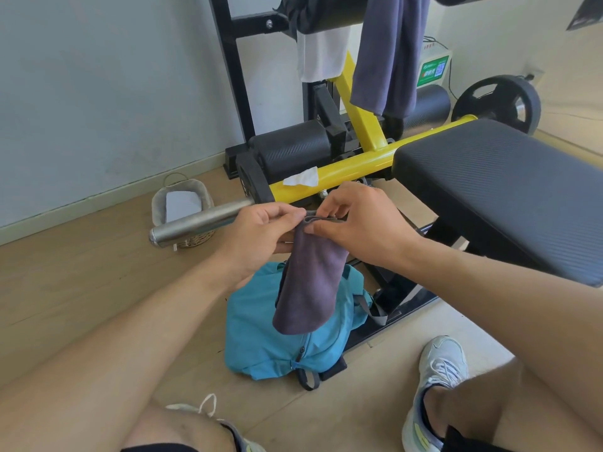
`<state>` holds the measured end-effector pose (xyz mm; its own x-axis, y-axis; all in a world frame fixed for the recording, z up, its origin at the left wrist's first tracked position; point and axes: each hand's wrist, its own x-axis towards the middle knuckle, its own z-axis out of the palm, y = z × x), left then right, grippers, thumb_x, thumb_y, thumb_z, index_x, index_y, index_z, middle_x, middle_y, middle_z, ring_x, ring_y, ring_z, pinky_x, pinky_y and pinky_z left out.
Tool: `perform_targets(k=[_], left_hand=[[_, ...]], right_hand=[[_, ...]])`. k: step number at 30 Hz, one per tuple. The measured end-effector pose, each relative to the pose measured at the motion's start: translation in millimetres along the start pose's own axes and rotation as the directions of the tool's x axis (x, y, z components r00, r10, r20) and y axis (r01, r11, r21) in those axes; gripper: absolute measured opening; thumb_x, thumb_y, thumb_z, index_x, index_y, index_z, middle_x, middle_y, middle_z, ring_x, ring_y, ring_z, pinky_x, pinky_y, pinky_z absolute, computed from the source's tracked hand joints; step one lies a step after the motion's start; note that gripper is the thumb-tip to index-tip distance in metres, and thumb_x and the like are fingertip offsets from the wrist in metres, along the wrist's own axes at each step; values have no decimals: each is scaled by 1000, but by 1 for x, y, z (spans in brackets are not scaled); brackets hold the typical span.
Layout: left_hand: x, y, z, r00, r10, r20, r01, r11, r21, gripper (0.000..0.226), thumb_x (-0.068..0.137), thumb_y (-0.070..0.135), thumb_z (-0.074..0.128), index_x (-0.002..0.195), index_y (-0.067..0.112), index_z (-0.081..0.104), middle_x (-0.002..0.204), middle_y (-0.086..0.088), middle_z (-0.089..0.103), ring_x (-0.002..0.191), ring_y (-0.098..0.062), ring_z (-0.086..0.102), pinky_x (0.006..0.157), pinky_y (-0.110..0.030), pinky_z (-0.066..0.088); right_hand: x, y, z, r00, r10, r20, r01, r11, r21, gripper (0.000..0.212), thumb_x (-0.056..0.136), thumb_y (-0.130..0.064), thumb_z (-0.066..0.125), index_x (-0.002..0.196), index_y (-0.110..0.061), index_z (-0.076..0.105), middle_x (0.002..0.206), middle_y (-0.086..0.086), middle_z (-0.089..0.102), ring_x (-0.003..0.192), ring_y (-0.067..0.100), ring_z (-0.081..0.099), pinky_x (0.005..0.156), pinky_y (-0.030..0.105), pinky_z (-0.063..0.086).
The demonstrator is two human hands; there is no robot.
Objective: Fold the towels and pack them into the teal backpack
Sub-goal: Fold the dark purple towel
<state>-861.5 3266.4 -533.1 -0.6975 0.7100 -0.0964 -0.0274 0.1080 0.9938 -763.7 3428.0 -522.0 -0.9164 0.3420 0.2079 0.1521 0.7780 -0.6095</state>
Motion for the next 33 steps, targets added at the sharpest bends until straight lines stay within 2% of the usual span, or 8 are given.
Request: perform_targets(k=[4,11,14,20,23,25,29,33], left_hand=[[-1,-3,-4,1000,9,18,-10,1000,13,26,71,24,80,93,12,74,94,-8,80,84,-15,76,76,-29,61],[7,-8,-18,996,33,-84,-32,999,20,4,95,10,67,93,9,70,80,1,77,69,-6,69,65,-20,57],[10,-14,-28,990,26,-136,-13,995,94,5,96,12,68,91,12,70,81,3,78,70,-6,69,67,-22,57],[15,-24,-42,960,27,-277,37,974,224,6,94,16,72,93,11,73,86,-3,79,77,-11,70,87,-40,60],[15,-24,-48,961,11,-276,65,962,266,10,95,21,71,94,12,74,91,-2,79,85,-12,70,91,-42,60],[14,-23,-49,973,5,-231,67,951,301,10,95,25,71,91,17,75,94,0,79,89,-11,69,91,-40,60],[12,-20,-46,986,28,-167,28,944,327,10,94,27,71,88,21,76,85,4,74,83,-10,66,86,-33,59],[9,-13,-44,987,19,-161,36,944,328,14,95,28,70,89,16,72,63,3,63,55,-11,56,61,-25,53]], right_hand=[[0,1,1,1000,-13,3,13,1000,7,25,82,-54,73,87,-29,74,86,-18,64,86,2,60,76,30,54],[6,20,-6,917,-6,398,142,939,-313,53,78,-61,76,111,-20,73,113,-5,65,113,16,44,94,38,46],[6,27,-9,904,-9,428,208,883,-421,58,79,-65,72,118,-23,71,121,-6,60,115,18,41,97,35,42],[5,16,-10,900,-271,341,378,875,-302,39,78,-67,71,87,-29,69,117,-12,59,114,14,41,91,23,31],[9,15,-10,956,-203,214,259,926,-276,38,79,-62,74,70,-28,58,115,-10,64,115,15,50,90,31,44],[10,18,-11,987,-55,149,83,978,-190,43,78,-53,80,66,-22,52,89,-6,67,88,14,58,73,35,49],[10,26,-11,992,126,20,-127,980,150,44,72,-38,90,82,-13,56,72,3,62,65,14,54,58,30,42],[10,29,-16,948,172,268,-233,948,215,39,74,-31,90,103,-21,67,70,-4,67,57,0,61,59,19,48]])
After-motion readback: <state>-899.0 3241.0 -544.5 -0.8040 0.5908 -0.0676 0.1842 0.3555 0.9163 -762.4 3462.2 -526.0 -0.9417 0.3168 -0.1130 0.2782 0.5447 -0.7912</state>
